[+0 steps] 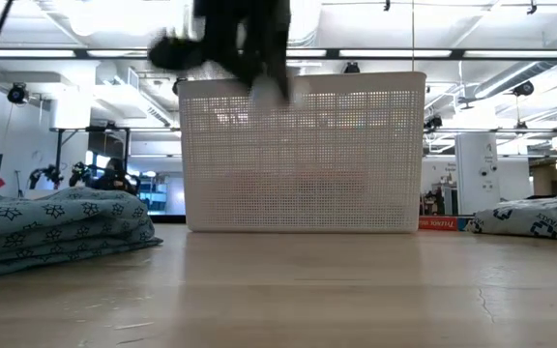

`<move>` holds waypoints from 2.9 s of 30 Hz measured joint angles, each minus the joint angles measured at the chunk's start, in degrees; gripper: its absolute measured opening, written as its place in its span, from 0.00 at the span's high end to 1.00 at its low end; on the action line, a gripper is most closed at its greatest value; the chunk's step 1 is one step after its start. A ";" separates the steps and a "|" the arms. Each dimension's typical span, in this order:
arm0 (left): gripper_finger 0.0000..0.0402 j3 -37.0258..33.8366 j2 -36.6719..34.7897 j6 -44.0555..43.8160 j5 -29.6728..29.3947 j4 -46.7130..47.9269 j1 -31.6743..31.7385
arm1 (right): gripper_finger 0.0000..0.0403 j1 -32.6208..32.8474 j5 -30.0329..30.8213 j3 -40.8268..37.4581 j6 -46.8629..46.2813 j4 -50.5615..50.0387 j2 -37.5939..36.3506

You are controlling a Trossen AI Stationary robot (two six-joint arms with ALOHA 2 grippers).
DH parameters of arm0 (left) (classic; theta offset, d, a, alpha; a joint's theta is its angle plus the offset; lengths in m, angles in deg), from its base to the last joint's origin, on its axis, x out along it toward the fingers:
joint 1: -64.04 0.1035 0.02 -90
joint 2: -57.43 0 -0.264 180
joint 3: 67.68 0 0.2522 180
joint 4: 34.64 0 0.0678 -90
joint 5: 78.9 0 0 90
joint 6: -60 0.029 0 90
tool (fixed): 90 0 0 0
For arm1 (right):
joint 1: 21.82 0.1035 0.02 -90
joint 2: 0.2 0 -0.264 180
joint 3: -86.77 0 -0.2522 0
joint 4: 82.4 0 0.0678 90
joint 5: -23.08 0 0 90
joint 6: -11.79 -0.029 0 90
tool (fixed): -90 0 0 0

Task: Pick & place medical supplies in basket/bin
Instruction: Put the white rolled gauze into the white bin, then put the red medicine box into the white bin

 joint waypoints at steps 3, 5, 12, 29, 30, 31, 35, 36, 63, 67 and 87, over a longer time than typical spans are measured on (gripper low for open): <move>0.88 5.74 -3.35 3.57 -10.41 -0.02 -1.56 | 0.19 -0.54 2.51 0.00 -0.68 -0.01 0.00; 0.88 9.80 -4.83 7.26 -16.36 -0.07 -1.33 | 0.19 -0.80 5.41 0.00 -1.71 -0.01 -0.15; 0.87 21.37 -6.07 33.09 -22.74 -0.04 8.75 | 0.19 -1.94 13.83 0.00 -5.79 0.69 -3.60; 0.65 13.59 -5.89 51.43 15.84 2.17 42.84 | 0.19 -11.61 8.53 -0.29 3.52 -1.67 -8.15; 0.61 12.92 -5.92 52.78 15.85 2.09 43.10 | 0.19 -13.53 8.38 -0.63 5.21 -1.70 -8.42; 0.57 12.22 -5.94 54.21 15.83 1.97 43.37 | 0.19 -15.62 7.92 -0.79 7.17 -1.81 -8.68; 0.43 10.27 -5.94 59.53 15.98 2.51 43.86 | 0.19 -25.65 3.85 -0.98 15.94 -0.84 -10.26; 0.41 10.12 -5.94 61.47 16.04 2.51 43.84 | 0.19 -28.43 3.13 -0.98 18.26 0.32 -10.85; 0.43 -22.37 -47.51 51.86 18.43 -10.62 42.21 | 0.19 -89.90 -18.54 -2.31 61.22 34.03 2.55; 0.44 -26.76 -50.99 50.20 18.51 -11.61 42.20 | 0.19 -89.93 -20.92 0.55 66.70 34.60 8.43; 0.44 -23.21 -47.41 55.36 17.31 -18.09 42.26 | 0.19 -95.97 -20.38 4.58 72.67 28.12 17.22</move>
